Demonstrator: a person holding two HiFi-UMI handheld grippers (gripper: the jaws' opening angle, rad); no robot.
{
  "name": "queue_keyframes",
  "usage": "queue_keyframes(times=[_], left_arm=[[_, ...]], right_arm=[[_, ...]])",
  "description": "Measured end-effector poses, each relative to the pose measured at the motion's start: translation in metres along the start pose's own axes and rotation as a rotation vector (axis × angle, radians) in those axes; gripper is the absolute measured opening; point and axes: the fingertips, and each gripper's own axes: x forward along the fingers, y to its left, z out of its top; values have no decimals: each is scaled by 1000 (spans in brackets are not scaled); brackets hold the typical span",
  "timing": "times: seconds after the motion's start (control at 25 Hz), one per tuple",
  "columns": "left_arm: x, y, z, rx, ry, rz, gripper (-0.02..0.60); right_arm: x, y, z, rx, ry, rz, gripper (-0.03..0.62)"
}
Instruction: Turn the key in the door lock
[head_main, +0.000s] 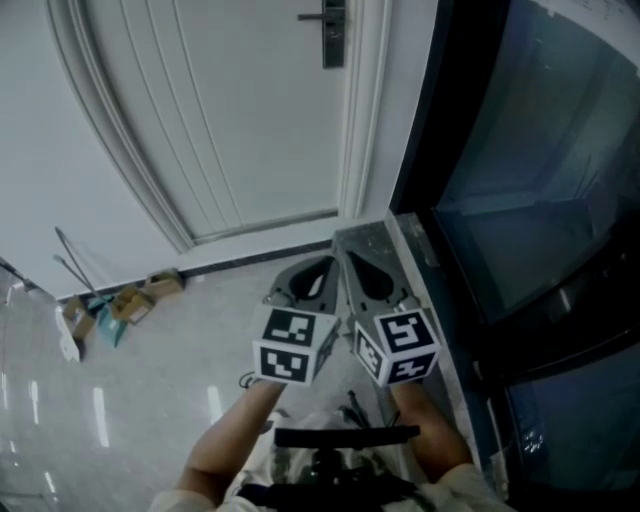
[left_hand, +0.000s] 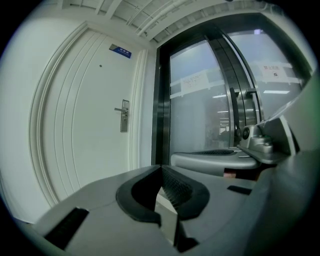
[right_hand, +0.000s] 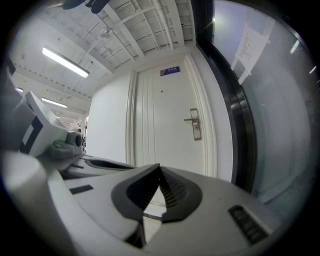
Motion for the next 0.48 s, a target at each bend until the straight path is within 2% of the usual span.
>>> queue_keyframes(times=[0.48], left_arm=[[39,-22,9,-2,7,-2,14]], right_arm=[[-1,-44,2,4,-7,-1,6]])
